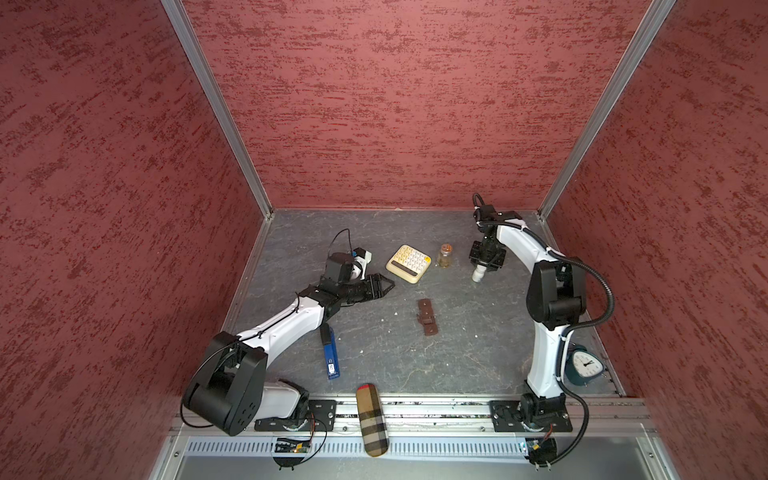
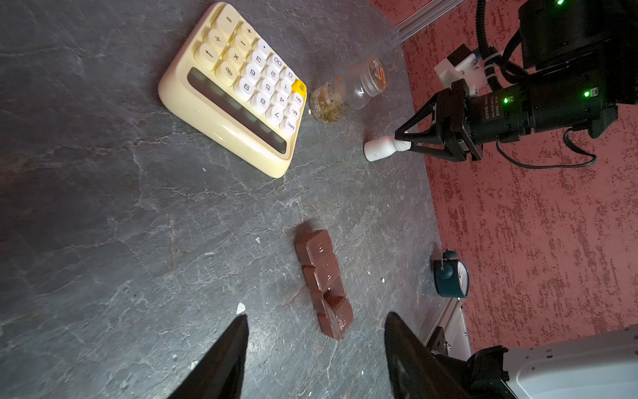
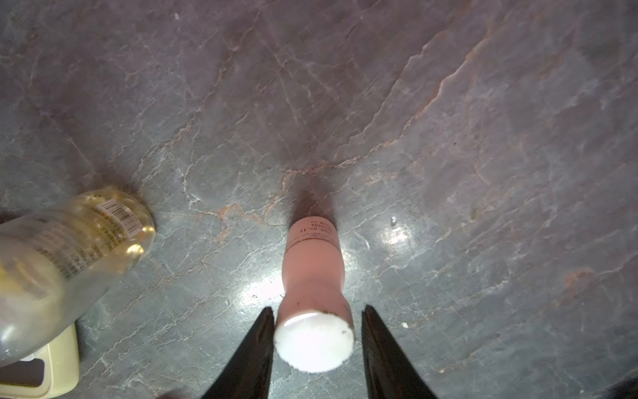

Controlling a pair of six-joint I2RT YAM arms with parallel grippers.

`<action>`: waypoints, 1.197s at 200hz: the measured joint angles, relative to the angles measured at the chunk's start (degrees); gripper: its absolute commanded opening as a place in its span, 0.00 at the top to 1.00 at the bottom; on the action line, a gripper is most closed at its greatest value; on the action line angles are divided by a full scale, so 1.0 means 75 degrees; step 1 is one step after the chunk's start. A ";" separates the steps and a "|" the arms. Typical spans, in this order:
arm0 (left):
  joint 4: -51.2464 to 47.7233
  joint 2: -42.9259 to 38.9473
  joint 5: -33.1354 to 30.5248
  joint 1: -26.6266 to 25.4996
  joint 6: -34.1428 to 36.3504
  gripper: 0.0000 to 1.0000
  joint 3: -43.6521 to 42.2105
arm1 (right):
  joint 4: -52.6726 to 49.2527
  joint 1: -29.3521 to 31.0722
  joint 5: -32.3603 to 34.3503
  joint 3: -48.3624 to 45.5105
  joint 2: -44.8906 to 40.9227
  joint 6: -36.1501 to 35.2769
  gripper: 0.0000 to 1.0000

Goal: Sort the pills into containers
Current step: 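Grasp the bottle with the right gripper and carry it toward the left gripper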

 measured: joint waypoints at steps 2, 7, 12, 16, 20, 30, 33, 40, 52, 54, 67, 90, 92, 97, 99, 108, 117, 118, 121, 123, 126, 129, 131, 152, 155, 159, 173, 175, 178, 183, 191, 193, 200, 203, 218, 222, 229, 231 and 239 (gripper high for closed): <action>0.0000 0.0000 0.0006 0.0000 0.0000 0.36 0.0000 | 0.0000 0.0000 -0.0003 0.0000 0.0000 0.0003 0.62; 0.0000 0.0000 0.0015 0.0003 0.0000 0.36 0.0000 | -0.0006 0.0000 -0.0006 0.0000 0.0000 0.0003 0.63; 0.0000 0.0000 0.0020 0.0003 0.0000 0.36 0.0000 | -0.0012 0.0000 -0.0006 0.0000 0.0000 0.0003 0.64; 0.0000 0.0000 0.0026 0.0003 0.0000 0.36 0.0000 | -0.0015 0.0000 -0.0009 0.0000 0.0000 0.0003 0.65; 0.0000 0.0000 0.0035 0.0003 0.0003 0.36 0.0000 | -0.0017 0.0000 -0.0009 0.0000 0.0000 0.0003 0.66; 0.0000 0.0000 0.0052 0.0003 0.0000 0.36 0.0000 | -0.0032 0.0000 -0.0012 0.0000 0.0000 0.0003 0.68; 0.0000 0.0000 0.0058 0.0003 0.0003 0.36 0.0000 | -0.0035 0.0000 -0.0015 0.0000 0.0000 0.0000 0.69; 0.0000 0.0000 0.0067 0.0003 0.0003 0.36 0.0000 | -0.0035 0.0000 -0.0026 0.0000 0.0000 0.0006 0.70; 0.0000 0.0000 0.0073 0.0003 0.0003 0.36 0.0000 | -0.0044 0.0000 -0.0041 0.0003 0.0000 0.0003 0.71; 0.0000 0.0000 0.0070 0.0003 0.0000 0.36 0.0000 | -0.0047 0.0000 -0.0041 0.0003 0.0000 0.0003 0.71; 0.0000 0.0000 0.0070 0.0003 0.0003 0.36 0.0000 | -0.0085 0.0003 -0.0073 0.0032 0.0000 0.0003 0.71; -0.0003 -0.0012 0.0070 0.0003 0.0029 0.36 0.0015 | -0.0221 0.0038 -0.0114 0.0233 0.0000 0.0003 0.71; -0.0006 -0.0017 0.0067 0.0003 0.0032 0.37 0.0017 | -0.0236 0.0047 -0.0122 0.0256 -0.0003 0.0000 0.71; -0.0009 -0.0032 0.0067 0.0003 0.0041 0.37 0.0026 | -0.0251 0.0061 -0.0131 0.0300 -0.0012 0.0000 0.71; -0.0006 -0.0044 0.0067 0.0003 0.0050 0.37 0.0026 | -0.0256 0.0067 -0.0140 0.0318 -0.0020 0.0000 0.71; -0.0006 -0.0090 0.0067 0.0003 0.0067 0.37 0.0038 | -0.0277 0.0087 -0.0175 0.0353 -0.0076 0.0000 0.71; 0.0006 -0.0169 0.0067 0.0003 0.0114 0.37 0.0041 | -0.0315 0.0128 -0.0242 0.0353 -0.0175 -0.0003 0.71; 0.0006 -0.0175 0.0064 0.0003 0.0119 0.37 0.0041 | -0.0321 0.0134 -0.0256 0.0353 -0.0195 0.0000 0.71; 0.0009 -0.0210 0.0064 -0.0003 0.0131 0.37 0.0041 | -0.0332 0.0146 -0.0271 0.0353 -0.0248 -0.0003 0.71; 0.0012 -0.0227 0.0064 -0.0009 0.0146 0.37 0.0041 | -0.0347 0.0157 -0.0294 0.0353 -0.0280 0.0000 0.71; 0.0023 -0.0262 0.0061 -0.0015 0.0166 0.37 0.0041 | -0.0364 0.0175 -0.0312 0.0353 -0.0338 -0.0003 0.71; 0.0041 -0.0297 0.0052 -0.0026 0.0189 0.37 0.0041 | -0.0382 0.0195 -0.0332 0.0353 -0.0405 -0.0003 0.71; 0.0055 -0.0321 0.0041 -0.0032 0.0201 0.37 0.0041 | -0.0399 0.0210 -0.0350 0.0353 -0.0452 -0.0003 0.71; 0.0294 -0.0545 -0.0149 -0.0236 0.0463 0.37 0.0041 | -0.0440 0.0428 -0.0627 0.0248 -0.1183 -0.0015 0.71; 0.0344 -0.0580 -0.0213 -0.0297 0.0530 0.37 0.0041 | -0.0434 0.0460 -0.0664 0.0210 -0.1303 -0.0017 0.71; 0.0420 -0.0621 -0.0259 -0.0364 0.0589 0.37 0.0041 | -0.0428 0.0504 -0.0743 0.0152 -0.1492 -0.0029 0.71; 0.0970 -0.0799 -0.0495 -0.0734 0.0968 0.36 -0.0055 | -0.0350 0.0632 -0.1049 -0.0169 -0.2218 -0.0067 0.71; 0.1075 -0.0828 -0.0551 -0.0796 0.1058 0.36 -0.0087 | -0.0329 0.0656 -0.1102 -0.0233 -0.2326 -0.0076 0.71; 0.1224 -0.0868 -0.0583 -0.0874 0.1110 0.35 -0.0137 | -0.0318 0.0682 -0.1166 -0.0300 -0.2463 -0.0085 0.71; 0.1513 -0.0935 -0.0676 -0.1035 0.1335 0.35 -0.0248 | -0.0265 0.0726 -0.1309 -0.0458 -0.2731 -0.0102 0.71; 0.2072 -0.1020 -0.0778 -0.1311 0.1647 0.35 -0.0478 | -0.0175 0.0793 -0.1530 -0.0694 -0.3095 -0.0143 0.71; 0.2203 -0.1026 -0.0804 -0.1376 0.1734 0.35 -0.0536 | -0.0166 0.0801 -0.1588 -0.0752 -0.3185 -0.0146 0.71; 0.2687 -0.1026 -0.0871 -0.1588 0.2049 0.34 -0.0743 | -0.0064 0.0839 -0.1807 -0.0976 -0.3465 -0.0181 0.71; 0.2938 -0.1011 -0.0889 -0.1696 0.2218 0.35 -0.0848 | -0.0015 0.0848 -0.1848 -0.1078 -0.3567 -0.0192 0.71; 0.4007 -0.0729 -0.0924 -0.2075 0.2932 0.34 -0.1276 | 0.0187 0.0874 -0.2317 -0.1629 -0.4048 -0.0265 0.71; 0.4269 -0.0618 -0.0921 -0.2136 0.3101 0.35 -0.1361 | 0.0251 0.0877 -0.2425 -0.1781 -0.4153 -0.0283 0.71; 0.4771 -0.0373 -0.0909 -0.2235 0.3401 0.34 -0.1518 | 0.0321 0.0889 -0.2629 -0.2017 -0.4299 -0.0312 0.71; 0.4902 -0.0294 -0.0903 -0.2259 0.3477 0.34 -0.1559 | 0.0329 0.0892 -0.2699 -0.2084 -0.4331 -0.0321 0.71; 0.5435 0.0029 -0.0883 -0.2352 0.3794 0.34 -0.1705 | 0.0405 0.0898 -0.2920 -0.2334 -0.4462 -0.0353 0.71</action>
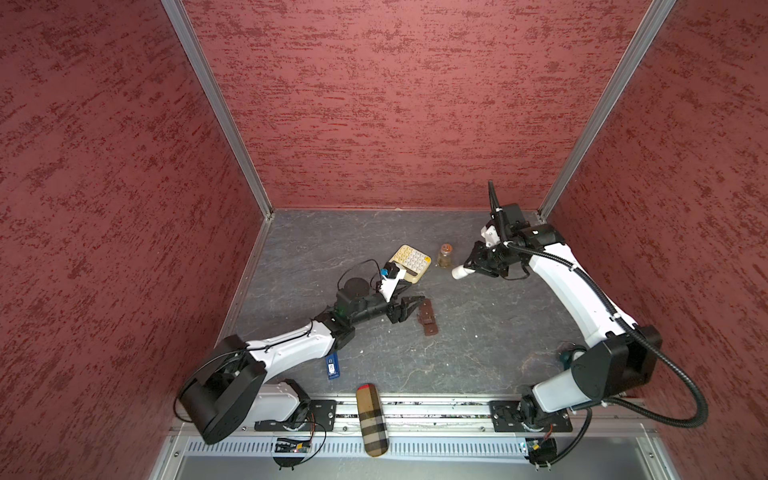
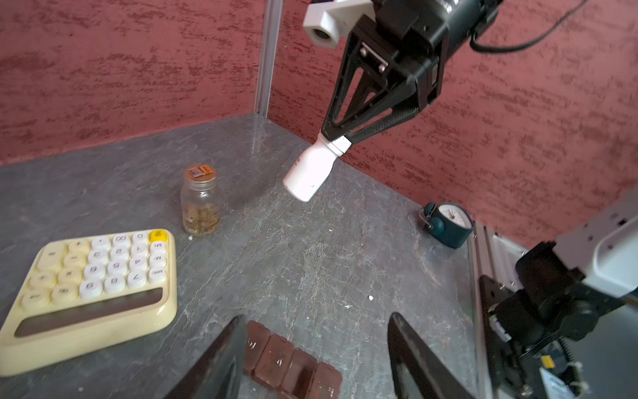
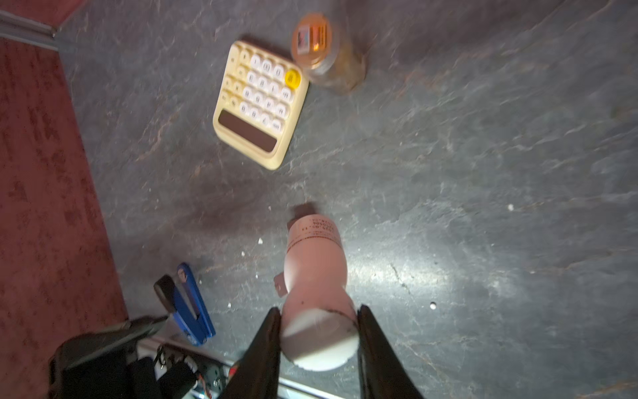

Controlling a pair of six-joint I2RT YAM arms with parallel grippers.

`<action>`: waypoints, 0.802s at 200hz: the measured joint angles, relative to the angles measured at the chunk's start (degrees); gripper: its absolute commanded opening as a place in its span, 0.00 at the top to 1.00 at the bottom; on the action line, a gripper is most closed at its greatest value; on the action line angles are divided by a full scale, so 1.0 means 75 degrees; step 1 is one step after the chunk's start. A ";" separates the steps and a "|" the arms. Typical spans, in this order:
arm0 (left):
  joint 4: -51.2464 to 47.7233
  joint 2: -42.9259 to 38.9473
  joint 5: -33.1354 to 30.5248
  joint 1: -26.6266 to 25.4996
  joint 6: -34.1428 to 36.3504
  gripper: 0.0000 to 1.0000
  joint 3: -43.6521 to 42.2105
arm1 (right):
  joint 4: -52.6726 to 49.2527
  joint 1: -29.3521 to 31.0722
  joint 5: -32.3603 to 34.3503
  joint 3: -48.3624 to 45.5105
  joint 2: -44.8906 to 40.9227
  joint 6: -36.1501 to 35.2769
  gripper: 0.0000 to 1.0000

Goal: Sort the pills into containers
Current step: 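Grasp the bottle with the right gripper and carry it toward the left gripper, then close the left gripper on the bottle body while right gripper holds the cap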

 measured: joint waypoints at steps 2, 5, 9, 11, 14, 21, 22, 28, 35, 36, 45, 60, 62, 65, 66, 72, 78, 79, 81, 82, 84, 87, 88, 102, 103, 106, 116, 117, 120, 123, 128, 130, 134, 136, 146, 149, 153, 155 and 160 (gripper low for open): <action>0.0157 0.0093 0.0020 -0.0029 0.0082 0.35 -0.0044 | 0.0017 0.0003 -0.0052 -0.0055 -0.0026 -0.0015 0.71; 0.0356 0.0198 0.0032 -0.0058 0.0187 0.34 -0.0099 | 0.0038 0.0006 -0.0128 -0.0122 -0.0052 -0.0026 0.71; 0.0606 0.0373 0.0055 -0.0105 0.0347 0.35 -0.0163 | 0.0058 0.0006 -0.0233 -0.0219 -0.0096 -0.0041 0.72; 0.0737 0.0449 0.0070 -0.0122 0.0420 0.35 -0.0201 | 0.0064 0.0009 -0.0283 -0.0265 -0.0111 -0.0052 0.72; 0.0892 0.0560 0.0096 -0.0152 0.0516 0.35 -0.0239 | 0.0073 0.0009 -0.0353 -0.0318 -0.0149 -0.0055 0.72; 0.1323 0.0831 0.0192 -0.0236 0.0781 0.35 -0.0329 | 0.0134 0.0012 -0.0522 -0.0466 -0.0227 -0.0085 0.72; 0.1361 0.0854 0.0201 -0.0245 0.0810 0.35 -0.0335 | 0.0143 0.0012 -0.0551 -0.0495 -0.0239 -0.0085 0.72; 0.1620 0.1035 0.0265 -0.0303 0.0997 0.35 -0.0364 | 0.0166 0.0012 -0.0691 -0.0606 -0.0323 -0.0108 0.72; 0.1938 0.1244 0.0367 -0.0385 0.1218 0.35 -0.0370 | 0.0172 0.0015 -0.0836 -0.0702 -0.0425 -0.0131 0.72; 0.1967 0.1262 0.0376 -0.0391 0.1236 0.35 -0.0370 | 0.0172 0.0015 -0.0848 -0.0711 -0.0437 -0.0134 0.72; 0.2270 0.1440 0.0490 -0.0463 0.1478 0.35 -0.0356 | 0.0169 0.0023 -0.1014 -0.0772 -0.0560 -0.0160 0.72; 0.2620 0.1638 0.0691 -0.0542 0.1824 0.35 -0.0286 | 0.0178 0.0050 -0.1218 -0.0781 -0.0740 -0.0204 0.72; 0.2661 0.1661 0.0720 -0.0551 0.1859 0.35 -0.0265 | 0.0178 0.0052 -0.1233 -0.0781 -0.0755 -0.0207 0.72; 0.2704 0.1684 0.0761 -0.0560 0.1906 0.35 -0.0242 | 0.0178 0.0058 -0.1271 -0.0781 -0.0790 -0.0224 0.72; 0.2716 0.1690 0.0766 -0.0560 0.1923 0.35 -0.0236 | 0.0175 0.0058 -0.1279 -0.0781 -0.0796 -0.0224 0.72; 0.2824 0.1751 0.0816 -0.0565 0.2025 0.35 -0.0172 | 0.0175 0.0070 -0.1341 -0.0781 -0.0845 -0.0242 0.72; 0.2900 0.1804 0.0871 -0.0568 0.2139 0.35 -0.0105 | 0.0172 0.0085 -0.1381 -0.0781 -0.0886 -0.0254 0.72; 0.2908 0.1813 0.0880 -0.0568 0.2154 0.35 -0.0093 | 0.0172 0.0087 -0.1393 -0.0781 -0.0895 -0.0254 0.72; 0.2926 0.1830 0.0883 -0.0568 0.2180 0.35 -0.0070 | 0.0172 0.0093 -0.1411 -0.0781 -0.0906 -0.0256 0.72; 0.2935 0.1836 0.0895 -0.0568 0.2186 0.35 -0.0061 | 0.0172 0.0096 -0.1416 -0.0781 -0.0909 -0.0256 0.72; 0.2949 0.1851 0.0903 -0.0568 0.2218 0.35 -0.0041 | 0.0172 0.0099 -0.1431 -0.0781 -0.0915 -0.0256 0.72; 0.2981 0.1877 0.0944 -0.0568 0.2261 0.35 0.0000 | 0.0169 0.0105 -0.1457 -0.0781 -0.0930 -0.0256 0.72; 0.2984 0.1880 0.0947 -0.0568 0.2273 0.35 0.0009 | 0.0169 0.0108 -0.1466 -0.0781 -0.0933 -0.0259 0.72; 0.3031 0.1955 0.1005 -0.0568 0.2425 0.35 0.0140 | 0.0160 0.0152 -0.1542 -0.0781 -0.0956 -0.0274 0.72; 0.3034 0.1958 0.1011 -0.0568 0.2439 0.35 0.0152 | 0.0160 0.0154 -0.1547 -0.0781 -0.0956 -0.0277 0.72; 0.3042 0.1973 0.1017 -0.0568 0.2463 0.34 0.0175 | 0.0154 0.0163 -0.1553 -0.0781 -0.0956 -0.0283 0.72; 0.3075 0.2028 0.1040 -0.0565 0.2532 0.34 0.0259 | 0.0125 0.0213 -0.1559 -0.0781 -0.0956 -0.0306 0.72; 0.3075 0.2028 0.1043 -0.0565 0.2538 0.34 0.0262 | 0.0122 0.0213 -0.1559 -0.0781 -0.0956 -0.0306 0.72; 0.3077 0.2043 0.1043 -0.0560 0.2544 0.34 0.0283 | 0.0111 0.0224 -0.1559 -0.0781 -0.0956 -0.0309 0.72; 0.3083 0.2060 0.1046 -0.0557 0.2570 0.34 0.0300 | 0.0096 0.0245 -0.1559 -0.0781 -0.0956 -0.0315 0.72; 0.3089 0.2081 0.1052 -0.0548 0.2582 0.34 0.0326 | 0.0073 0.0262 -0.1562 -0.0781 -0.0956 -0.0321 0.72; 0.3089 0.2087 0.1061 -0.0542 0.2585 0.34 0.0338 | 0.0064 0.0271 -0.1562 -0.0781 -0.0956 -0.0326 0.72; 0.3095 0.2110 0.1070 -0.0533 0.2600 0.34 0.0361 | 0.0041 0.0289 -0.1562 -0.0781 -0.0956 -0.0335 0.72; 0.3098 0.2116 0.1075 -0.0527 0.2600 0.34 0.0367 | 0.0038 0.0294 -0.1562 -0.0781 -0.0956 -0.0338 0.72; 0.3107 0.2177 0.1096 -0.0501 0.2634 0.34 0.0431 | -0.0017 0.0341 -0.1565 -0.0781 -0.0956 -0.0356 0.72; 0.3110 0.2200 0.1096 -0.0493 0.2649 0.33 0.0449 | -0.0029 0.0353 -0.1565 -0.0781 -0.0956 -0.0364 0.72; 0.3124 0.2232 0.1096 -0.0484 0.2661 0.34 0.0469 | -0.0044 0.0364 -0.1565 -0.0781 -0.0956 -0.0373 0.72; 0.3133 0.2253 0.1096 -0.0475 0.2664 0.34 0.0481 | -0.0052 0.0373 -0.1565 -0.0781 -0.0956 -0.0379 0.72; 0.3153 0.2296 0.1096 -0.0460 0.2669 0.34 0.0507 | -0.0067 0.0396 -0.1562 -0.0781 -0.0956 -0.0391 0.72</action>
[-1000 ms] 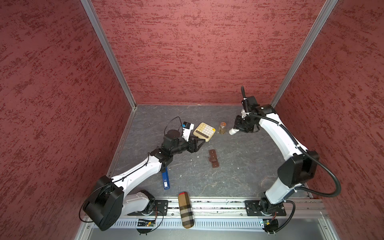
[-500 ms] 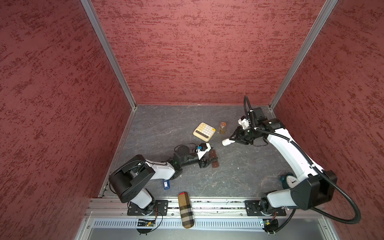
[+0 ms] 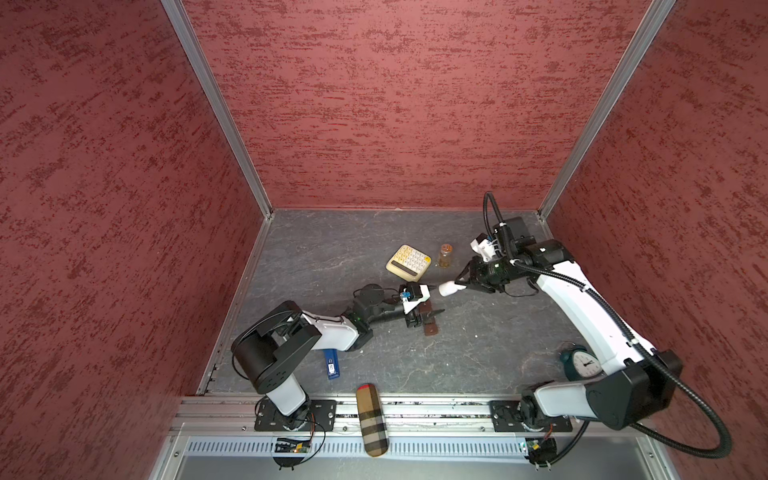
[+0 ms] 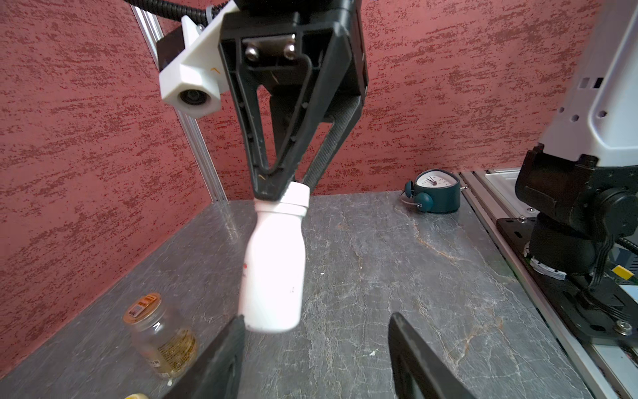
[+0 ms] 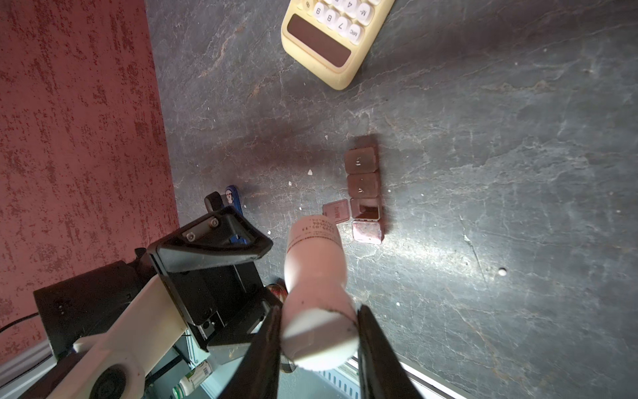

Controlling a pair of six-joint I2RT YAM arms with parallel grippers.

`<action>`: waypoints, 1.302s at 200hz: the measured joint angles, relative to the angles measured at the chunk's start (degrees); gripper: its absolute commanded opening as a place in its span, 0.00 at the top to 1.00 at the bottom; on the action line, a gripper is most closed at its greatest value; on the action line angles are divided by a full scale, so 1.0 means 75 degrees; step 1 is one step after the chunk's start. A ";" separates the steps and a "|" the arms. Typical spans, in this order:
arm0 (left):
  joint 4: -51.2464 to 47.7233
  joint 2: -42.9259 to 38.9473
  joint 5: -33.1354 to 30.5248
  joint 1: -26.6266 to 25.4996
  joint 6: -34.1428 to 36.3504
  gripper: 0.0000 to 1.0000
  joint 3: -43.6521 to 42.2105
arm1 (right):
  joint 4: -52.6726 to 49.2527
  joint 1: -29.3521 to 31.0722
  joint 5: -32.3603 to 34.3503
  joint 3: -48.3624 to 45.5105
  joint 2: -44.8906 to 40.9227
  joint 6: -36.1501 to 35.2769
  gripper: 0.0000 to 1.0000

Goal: Sort the pills into containers
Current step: 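Close the left gripper on the bottle body while right gripper holds the cap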

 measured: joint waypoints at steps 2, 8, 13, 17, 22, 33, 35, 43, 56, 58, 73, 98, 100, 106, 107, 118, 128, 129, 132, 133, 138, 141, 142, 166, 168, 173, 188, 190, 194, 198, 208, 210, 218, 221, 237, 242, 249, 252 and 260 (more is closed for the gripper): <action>0.0003 0.0023 0.0000 0.0009 0.0003 0.34 0.0012 | -0.0006 0.0009 -0.0003 0.0000 0.0000 -0.0003 0.72; 0.0050 0.0093 0.0000 0.0026 0.0015 0.34 0.0032 | -0.0020 0.0029 -0.0003 0.0000 0.0003 -0.0009 0.72; 0.0067 0.0149 -0.0003 0.0041 0.0020 0.33 0.0050 | -0.0035 0.0052 -0.0003 0.0000 0.0003 -0.0015 0.72; 0.0087 0.0189 -0.0003 0.0058 0.0020 0.34 0.0055 | -0.0041 0.0064 0.0000 0.0000 0.0003 -0.0020 0.72; 0.0102 0.0242 0.0000 0.0070 0.0023 0.34 0.0067 | -0.0052 0.0087 0.0000 0.0000 0.0003 -0.0029 0.72; 0.0102 0.0335 0.0003 0.0102 0.0026 0.34 0.0096 | -0.0058 0.0131 -0.0003 0.0000 0.0003 -0.0035 0.72; 0.0096 0.0350 0.0000 0.0105 0.0029 0.33 0.0099 | -0.0058 0.0143 0.0000 0.0000 0.0003 -0.0035 0.72; 0.0093 0.0382 0.0000 0.0114 0.0041 0.34 0.0122 | -0.0058 0.0172 -0.0003 0.0000 0.0003 -0.0035 0.72; 0.0096 0.0388 0.0015 0.0134 0.0047 0.34 0.0169 | -0.0058 0.0224 -0.0006 0.0000 0.0009 -0.0035 0.72; 0.0099 0.0388 0.0020 0.0140 0.0047 0.34 0.0178 | -0.0058 0.0230 -0.0006 0.0000 0.0012 -0.0035 0.72; 0.0099 0.0388 0.0064 0.0152 0.0050 0.34 0.0262 | -0.0061 0.0280 -0.0006 0.0000 0.0052 -0.0035 0.72; 0.0093 0.0396 0.0152 0.0195 0.0050 0.36 0.0388 | -0.0079 0.0361 -0.0006 0.0032 0.0198 -0.0044 0.72; 0.0093 0.0402 0.0160 0.0195 0.0050 0.36 0.0396 | -0.0082 0.0367 -0.0006 0.0038 0.0210 -0.0044 0.72; 0.0093 0.0420 0.0181 0.0201 0.0052 0.37 0.0431 | -0.0093 0.0388 -0.0006 0.0076 0.0254 -0.0052 0.72; 0.0087 0.0423 0.0187 0.0201 0.0052 0.37 0.0437 | -0.0093 0.0393 -0.0006 0.0085 0.0265 -0.0055 0.72; 0.0047 0.0458 0.0219 0.0210 0.0058 0.38 0.0490 | -0.0099 0.0431 -0.0006 0.0137 0.0323 -0.0061 0.73; 0.0012 0.0493 0.0245 0.0224 0.0067 0.38 0.0527 | -0.0111 0.0460 -0.0006 0.0189 0.0353 -0.0064 0.73; 0.0009 0.0495 0.0248 0.0224 0.0067 0.38 0.0527 | -0.0114 0.0466 -0.0006 0.0198 0.0356 -0.0064 0.73; -0.0009 0.0504 0.0259 0.0224 0.0070 0.39 0.0533 | -0.0114 0.0472 -0.0009 0.0213 0.0361 -0.0064 0.73; -0.0012 0.0507 0.0262 0.0224 0.0070 0.39 0.0533 | -0.0114 0.0475 -0.0009 0.0221 0.0364 -0.0064 0.73; -0.0026 0.0519 0.0277 0.0224 0.0070 0.39 0.0539 | -0.0114 0.0487 -0.0006 0.0248 0.0370 -0.0064 0.73; -0.0035 0.0530 0.0286 0.0224 0.0070 0.39 0.0542 | -0.0111 0.0493 -0.0009 0.0259 0.0370 -0.0064 0.73; -0.0038 0.0533 0.0286 0.0224 0.0070 0.40 0.0542 | -0.0111 0.0495 -0.0009 0.0262 0.0373 -0.0064 0.73; -0.0122 0.0629 0.0350 0.0230 0.0076 0.42 0.0554 | -0.0108 0.0527 -0.0009 0.0356 0.0376 -0.0064 0.73; -0.0128 0.0632 0.0353 0.0230 0.0070 0.43 0.0554 | -0.0108 0.0530 -0.0009 0.0358 0.0376 -0.0064 0.73; -0.0131 0.0647 0.0353 0.0230 0.0076 0.43 0.0554 | -0.0111 0.0530 -0.0009 0.0364 0.0376 -0.0064 0.74; -0.0134 0.0685 0.0388 0.0230 0.0073 0.45 0.0554 | -0.0114 0.0536 -0.0006 0.0364 0.0385 -0.0073 0.74; -0.0134 0.0688 0.0396 0.0230 0.0070 0.45 0.0554 | -0.0111 0.0536 -0.0006 0.0364 0.0385 -0.0073 0.74; -0.0134 0.0694 0.0405 0.0230 0.0073 0.45 0.0554 | -0.0114 0.0536 -0.0009 0.0364 0.0391 -0.0082 0.74; -0.0131 0.0699 0.0420 0.0230 0.0073 0.45 0.0554 | -0.0114 0.0539 -0.0006 0.0364 0.0393 -0.0087 0.74; -0.0131 0.0714 0.0458 0.0230 0.0070 0.46 0.0557 | -0.0117 0.0545 -0.0006 0.0364 0.0405 -0.0093 0.74; -0.0131 0.0714 0.0463 0.0230 0.0070 0.47 0.0557 | -0.0117 0.0545 -0.0006 0.0364 0.0408 -0.0093 0.74; -0.0131 0.0723 0.0481 0.0230 0.0070 0.48 0.0560 | -0.0122 0.0545 -0.0006 0.0364 0.0414 -0.0096 0.74; -0.0134 0.0723 0.0490 0.0230 0.0067 0.48 0.0560 | -0.0125 0.0545 -0.0006 0.0364 0.0417 -0.0096 0.74; -0.0134 0.0723 0.0516 0.0236 0.0067 0.51 0.0577 | -0.0131 0.0551 -0.0009 0.0364 0.0417 -0.0105 0.75; -0.0134 0.0723 0.0519 0.0239 0.0067 0.52 0.0586 | -0.0134 0.0554 -0.0006 0.0364 0.0417 -0.0111 0.75; -0.0131 0.0729 0.0527 0.0239 0.0067 0.53 0.0600 | -0.0137 0.0560 -0.0006 0.0364 0.0417 -0.0117 0.75; -0.0134 0.0729 0.0527 0.0239 0.0067 0.53 0.0609 | -0.0140 0.0560 -0.0006 0.0364 0.0417 -0.0119 0.75; -0.0134 0.0729 0.0536 0.0239 0.0064 0.54 0.0621 | -0.0143 0.0565 -0.0006 0.0364 0.0417 -0.0119 0.75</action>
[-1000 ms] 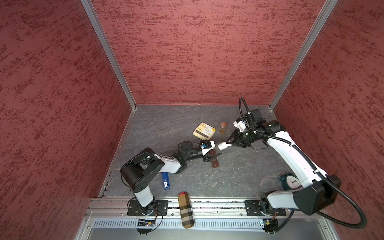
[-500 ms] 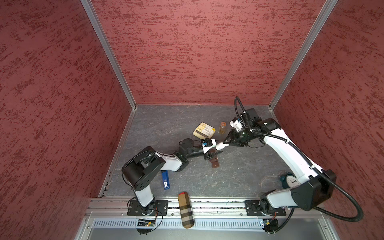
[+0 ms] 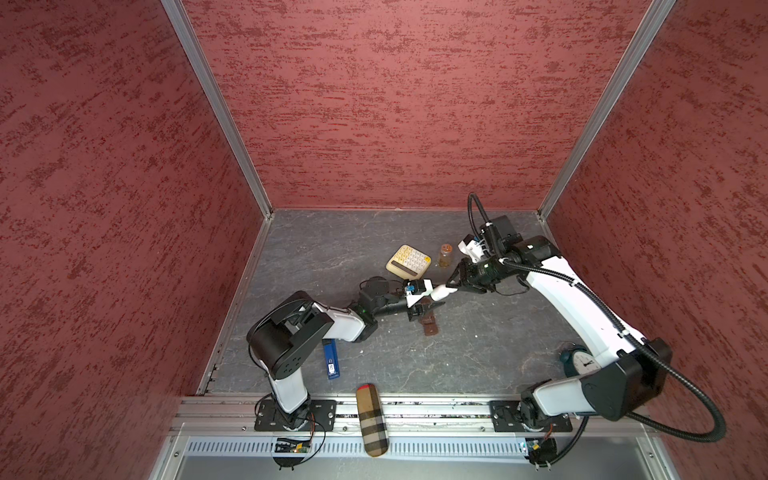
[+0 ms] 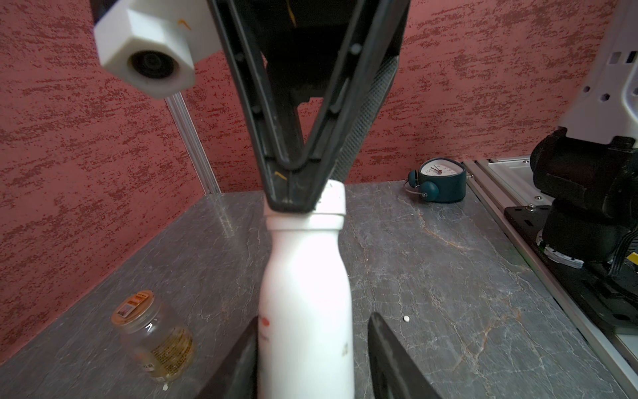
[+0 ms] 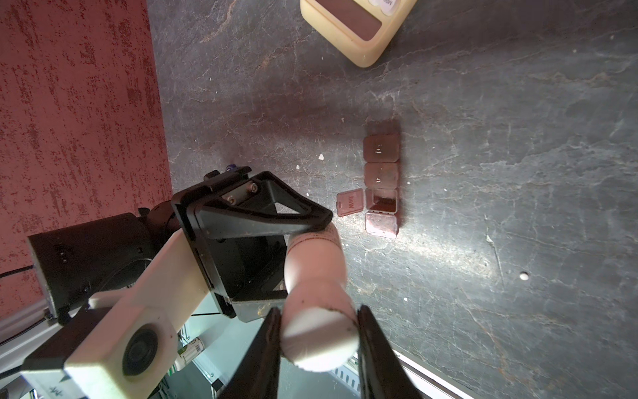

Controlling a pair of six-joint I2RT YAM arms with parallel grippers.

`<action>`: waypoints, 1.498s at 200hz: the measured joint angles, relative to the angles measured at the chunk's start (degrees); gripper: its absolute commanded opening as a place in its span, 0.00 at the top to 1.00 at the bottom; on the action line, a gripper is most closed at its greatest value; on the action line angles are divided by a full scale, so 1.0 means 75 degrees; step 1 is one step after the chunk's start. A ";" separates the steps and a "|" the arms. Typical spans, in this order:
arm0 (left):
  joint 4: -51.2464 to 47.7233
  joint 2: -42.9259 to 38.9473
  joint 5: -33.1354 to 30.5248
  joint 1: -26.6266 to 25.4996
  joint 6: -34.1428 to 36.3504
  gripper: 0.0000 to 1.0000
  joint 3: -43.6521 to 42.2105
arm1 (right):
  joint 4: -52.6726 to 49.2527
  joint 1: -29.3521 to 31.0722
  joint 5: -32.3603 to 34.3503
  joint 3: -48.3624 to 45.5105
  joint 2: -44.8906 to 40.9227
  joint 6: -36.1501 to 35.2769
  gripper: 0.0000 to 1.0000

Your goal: Sort the pills into containers

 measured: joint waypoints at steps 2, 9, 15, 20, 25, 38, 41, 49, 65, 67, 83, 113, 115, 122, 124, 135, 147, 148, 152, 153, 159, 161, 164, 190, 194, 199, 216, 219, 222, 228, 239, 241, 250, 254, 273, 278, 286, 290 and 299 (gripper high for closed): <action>0.0000 0.0000 0.0003 0.0000 0.0000 0.54 0.0003 | -0.0003 0.0000 0.0000 0.0000 0.0000 0.0000 0.75; 0.0003 0.0003 0.0003 0.0000 -0.0003 0.54 0.0009 | -0.0006 0.0006 -0.0003 0.0000 0.0000 0.0000 0.75; 0.0003 0.0006 0.0006 -0.0003 -0.0012 0.55 0.0017 | -0.0009 0.0009 0.0000 0.0000 0.0000 0.0000 0.75; 0.0003 0.0009 0.0006 -0.0003 -0.0017 0.56 0.0023 | -0.0015 0.0015 0.0000 0.0000 0.0000 0.0000 0.75; 0.0003 0.0015 0.0009 -0.0003 -0.0020 0.57 0.0032 | -0.0017 0.0020 0.0000 0.0000 0.0003 0.0000 0.75; 0.0006 0.0041 0.0012 -0.0003 -0.0026 0.59 0.0055 | -0.0026 0.0041 0.0000 0.0000 0.0003 0.0000 0.75; 0.0006 0.0044 0.0015 -0.0003 -0.0026 0.59 0.0061 | -0.0029 0.0047 0.0000 0.0000 0.0003 0.0000 0.75; 0.0006 0.0058 0.0012 -0.0003 -0.0029 0.61 0.0073 | -0.0032 0.0052 0.0000 0.0000 0.0006 0.0000 0.75; 0.0009 0.0087 0.0009 -0.0003 -0.0052 0.66 0.0076 | -0.0050 0.0064 0.0006 0.0000 0.0017 0.0000 0.75; 0.0009 0.0087 0.0009 -0.0003 -0.0058 0.67 0.0076 | -0.0052 0.0064 0.0006 0.0000 0.0017 0.0000 0.75; 0.0006 0.0096 0.0009 -0.0003 -0.0076 0.78 0.0076 | -0.0064 0.0073 0.0015 0.0000 0.0023 0.0000 0.75; 0.0015 0.0096 0.0038 0.0032 -0.0079 0.91 0.0076 | -0.0006 0.0096 0.0000 -0.0003 0.0023 -0.0038 0.75; 0.0017 0.0096 0.0041 0.0038 -0.0079 0.91 0.0076 | 0.0009 0.0099 -0.0003 -0.0006 0.0023 -0.0050 0.76; 0.0032 0.0096 0.0047 0.0058 -0.0079 0.95 0.0073 | 0.0055 0.0117 0.0000 -0.0012 0.0023 -0.0087 0.75; 0.0035 0.0096 0.0050 0.0064 -0.0079 0.95 0.0073 | 0.0067 0.0122 0.0000 -0.0015 0.0023 -0.0087 0.75; 0.0064 0.0096 0.0090 0.0108 -0.0082 1.00 0.0044 | 0.0149 0.0160 0.0003 -0.0041 0.0023 -0.0163 0.75; 0.0119 0.0085 0.0140 0.0154 -0.0090 1.00 -0.0017 | 0.0245 0.0224 0.0009 -0.0090 0.0023 -0.0289 0.75; 0.0119 0.0085 0.0143 0.0160 -0.0093 1.00 -0.0020 | 0.0254 0.0230 0.0009 -0.0096 0.0023 -0.0297 0.75; 0.0140 0.0085 0.0169 0.0178 -0.0108 1.00 -0.0052 | 0.0283 0.0259 0.0015 -0.0117 0.0023 -0.0350 0.75; 0.0146 0.0079 0.0175 0.0184 -0.0111 1.00 -0.0064 | 0.0297 0.0271 0.0017 -0.0125 0.0023 -0.0370 0.75; 0.0178 0.0070 0.0189 0.0207 -0.0128 1.00 -0.0117 | 0.0353 0.0321 0.0029 -0.0160 0.0023 -0.0458 0.75; 0.0181 0.0058 0.0198 0.0213 -0.0140 1.00 -0.0140 | 0.0373 0.0341 0.0032 -0.0175 0.0023 -0.0498 0.75; 0.0184 0.0047 0.0201 0.0221 -0.0143 1.00 -0.0166 | 0.0393 0.0358 0.0038 -0.0192 0.0023 -0.0536 0.74; 0.0111 -0.0152 0.0245 0.0294 -0.0172 1.00 -0.0440 | 0.0627 0.0586 0.0082 -0.0353 0.0015 -0.1032 0.72; 0.0090 -0.0187 0.0256 0.0303 -0.0169 1.00 -0.0481 | 0.0670 0.0624 0.0087 -0.0382 0.0012 -0.1137 0.70; 0.0047 -0.0236 0.0259 0.0318 -0.0169 1.00 -0.0525 | 0.0737 0.0667 0.0102 -0.0428 -0.0006 -0.1250 0.69; -0.0102 -0.0420 0.0291 0.0344 -0.0152 1.00 -0.0676 | 0.0970 0.0778 0.0085 -0.0641 -0.0117 -0.1725 0.64; -0.0125 -0.0446 0.0297 0.0347 -0.0154 1.00 -0.0697 | 0.0997 0.0793 0.0079 -0.0670 -0.0137 -0.1784 0.64; -0.0157 -0.0481 0.0303 0.0344 -0.0140 1.00 -0.0720 | 0.1023 0.0804 0.0067 -0.0708 -0.0160 -0.1874 0.63; -0.0195 -0.0527 0.0318 0.0344 -0.0131 1.00 -0.0749 | 0.1055 0.0825 0.0047 -0.0740 -0.0181 -0.1982 0.61; -0.0233 -0.0603 0.0312 0.0347 -0.0128 1.00 -0.0796 | 0.1110 0.0848 0.0020 -0.0752 -0.0187 -0.2159 0.59; -0.0236 -0.0615 0.0312 0.0350 -0.0122 1.00 -0.0801 | 0.1122 0.0854 0.0015 -0.0752 -0.0187 -0.2177 0.58; -0.0224 -0.0638 0.0312 0.0347 -0.0099 1.00 -0.0810 | 0.1183 0.0877 -0.0038 -0.0752 -0.0184 -0.2273 0.56; -0.0224 -0.0647 0.0315 0.0347 -0.0079 1.00 -0.0813 | 0.1195 0.0886 -0.0044 -0.0752 -0.0184 -0.2285 0.56; -0.0195 -0.0662 0.0309 0.0347 -0.0050 1.00 -0.0831 | 0.1253 0.0909 -0.0114 -0.0752 -0.0178 -0.2378 0.51; -0.0189 -0.0662 0.0303 0.0347 -0.0044 1.00 -0.0836 | 0.1265 0.0909 -0.0134 -0.0752 -0.0172 -0.2398 0.50; -0.0172 -0.0662 0.0291 0.0347 -0.0035 1.00 -0.0842 | 0.1282 0.0915 -0.0163 -0.0752 -0.0166 -0.2401 0.48; -0.0166 -0.0662 0.0289 0.0347 -0.0026 1.00 -0.0842 | 0.1291 0.0921 -0.0181 -0.0749 -0.0163 -0.2407 0.47; -0.0154 -0.0662 0.0265 0.0347 -0.0020 1.00 -0.0842 | 0.1291 0.0933 -0.0195 -0.0740 -0.0157 -0.2401 0.46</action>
